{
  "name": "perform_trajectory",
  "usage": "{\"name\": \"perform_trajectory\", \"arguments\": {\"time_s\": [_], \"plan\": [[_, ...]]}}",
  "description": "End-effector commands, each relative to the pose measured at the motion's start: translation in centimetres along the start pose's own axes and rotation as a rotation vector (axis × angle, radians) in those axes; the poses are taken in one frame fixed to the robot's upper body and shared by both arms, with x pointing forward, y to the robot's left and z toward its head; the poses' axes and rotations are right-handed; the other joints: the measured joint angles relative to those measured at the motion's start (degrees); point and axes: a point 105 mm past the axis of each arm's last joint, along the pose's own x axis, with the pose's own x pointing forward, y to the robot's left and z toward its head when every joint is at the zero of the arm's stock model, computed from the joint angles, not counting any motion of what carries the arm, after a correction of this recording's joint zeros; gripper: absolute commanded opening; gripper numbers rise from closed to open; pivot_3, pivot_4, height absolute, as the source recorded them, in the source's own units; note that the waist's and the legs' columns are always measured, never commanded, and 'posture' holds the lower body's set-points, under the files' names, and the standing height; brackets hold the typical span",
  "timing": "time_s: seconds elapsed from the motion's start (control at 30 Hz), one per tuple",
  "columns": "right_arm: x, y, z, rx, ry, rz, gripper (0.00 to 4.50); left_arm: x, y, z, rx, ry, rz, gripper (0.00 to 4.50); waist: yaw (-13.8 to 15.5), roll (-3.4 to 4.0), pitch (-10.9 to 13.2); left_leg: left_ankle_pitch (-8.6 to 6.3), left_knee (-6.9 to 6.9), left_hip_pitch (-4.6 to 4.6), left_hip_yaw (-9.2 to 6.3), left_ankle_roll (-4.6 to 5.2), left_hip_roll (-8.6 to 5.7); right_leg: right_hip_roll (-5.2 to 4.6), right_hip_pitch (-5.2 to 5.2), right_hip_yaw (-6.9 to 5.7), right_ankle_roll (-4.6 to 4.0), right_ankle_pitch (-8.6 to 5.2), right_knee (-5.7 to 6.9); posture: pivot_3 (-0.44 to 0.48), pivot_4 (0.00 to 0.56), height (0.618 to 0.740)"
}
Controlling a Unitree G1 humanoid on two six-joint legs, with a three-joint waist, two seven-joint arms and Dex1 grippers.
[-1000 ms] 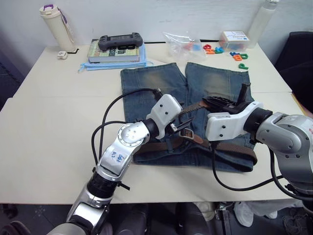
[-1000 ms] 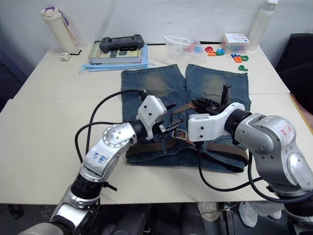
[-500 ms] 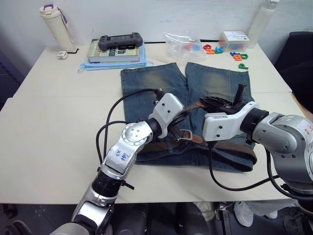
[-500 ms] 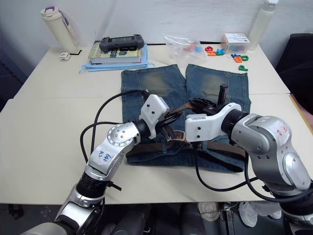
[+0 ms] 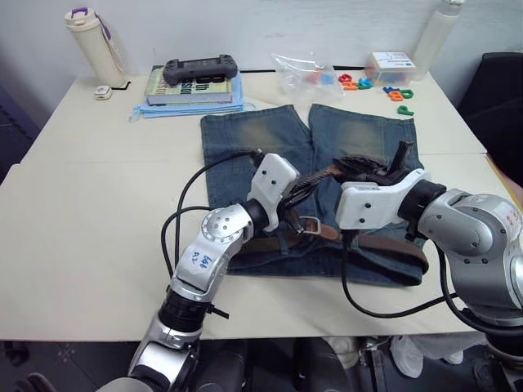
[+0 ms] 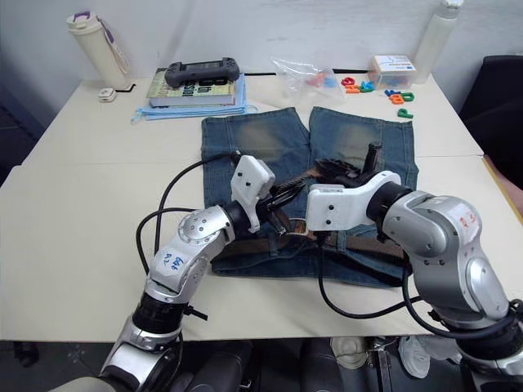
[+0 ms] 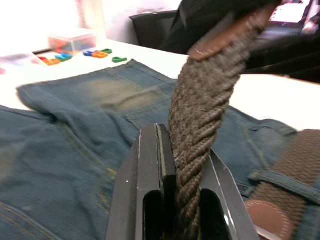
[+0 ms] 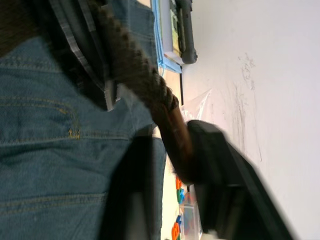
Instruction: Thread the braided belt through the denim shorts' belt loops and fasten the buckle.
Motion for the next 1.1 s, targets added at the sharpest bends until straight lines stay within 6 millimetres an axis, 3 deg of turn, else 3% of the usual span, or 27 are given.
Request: {"name": "perform_trajectory", "arguments": {"time_s": [0.03,0.1,0.13,0.33,0.43,0.57,0.67,0.73,0.83,1.1], "plan": [[-0.6,-1.4,0.5,-0.008,-0.001,-0.058,3.23,-0.5,-0.1,1.2,-0.023,-0.064,-0.009,0.0,0.0,0.0,0.0,0.0,0.0,0.0,0.01,0.0,0.0,0.0,0.0,0.01,0.0,0.0,0.0,0.0,0.15,0.659],[-0.7,-1.4,0.5,-0.009,0.004,-0.058,4.27,-0.6,-0.1,1.1,-0.041,-0.069,-0.01,0.0,-0.1,0.0,0.0,0.0,-0.01,0.01,0.01,0.0,0.0,0.0,0.0,0.01,0.0,0.0,0.0,0.0,0.15,0.659],[-0.7,-1.4,0.5,-0.011,0.006,-0.058,4.4,-0.7,0.0,1.1,-0.048,-0.073,-0.011,0.0,-0.1,0.0,0.0,0.0,-0.01,0.01,0.01,0.0,0.0,0.0,0.0,0.01,0.0,0.0,0.0,0.0,0.15,0.659],[-1.2,-0.9,-0.5,0.011,0.061,-0.041,4.4,-1.3,0.9,1.4,-0.175,-0.12,0.033,0.0,0.0,0.0,0.0,0.0,-0.01,0.0,0.0,0.0,0.0,0.0,0.0,0.0,0.0,0.0,0.0,0.0,0.15,0.659],[-2.6,-0.2,-2.5,0.17,0.149,-0.034,4.4,-1.5,1.2,1.4,-0.216,-0.128,0.041,0.0,0.2,0.0,0.0,0.0,-0.02,0.0,-0.01,0.0,0.0,0.0,0.0,0.0,0.0,0.0,-0.01,0.0,0.15,0.659],[-3.9,0.9,-2.9,0.466,0.154,-0.022,4.4,-1.7,1.5,1.5,-0.249,-0.136,0.046,0.0,0.0,0.0,0.0,0.0,-0.01,0.02,0.02,0.0,0.0,0.01,0.01,0.03,0.01,0.0,-0.01,0.0,0.15,0.659],[-3.9,3.6,-1.9,0.797,0.125,0.025,4.4,-1.7,1.3,1.3,-0.258,-0.129,0.035,0.0,-0.1,0.0,0.0,0.01,-0.04,0.05,-0.05,-0.05,0.04,0.04,0.03,-0.01,0.0,0.0,-0.01,0.0,0.15,0.659],[-3.7,5.9,-1.2,0.894,0.14,0.079,4.4,-1.7,1.2,1.2,-0.262,-0.126,0.027,0.0,0.1,-0.01,0.0,0.01,-0.05,0.06,-0.08,-0.05,0.04,0.04,0.05,-0.04,0.0,0.0,-0.01,0.0,0.15,0.659],[-2.9,7.6,-1.2,1.041,0.185,0.05,4.4,-1.7,1.2,1.3,-0.266,-0.133,0.024,0.0,-0.1,-0.01,0.0,0.01,-0.05,0.03,-0.07,-0.03,-0.02,-0.01,0.02,0.0,0.0,0.0,-0.02,0.0,0.15,0.659],[-2.5,11.8,-2.4,1.141,0.345,0.07,4.4,-2.4,1.7,2.1,-0.286,-0.169,0.042,0.0,-0.2,0.0,0.0,0.02,-0.06,0.06,-0.05,-0.05,-0.02,0.0,0.02,0.01,0.0,0.0,0.01,0.0,0.15,0.659]]}}
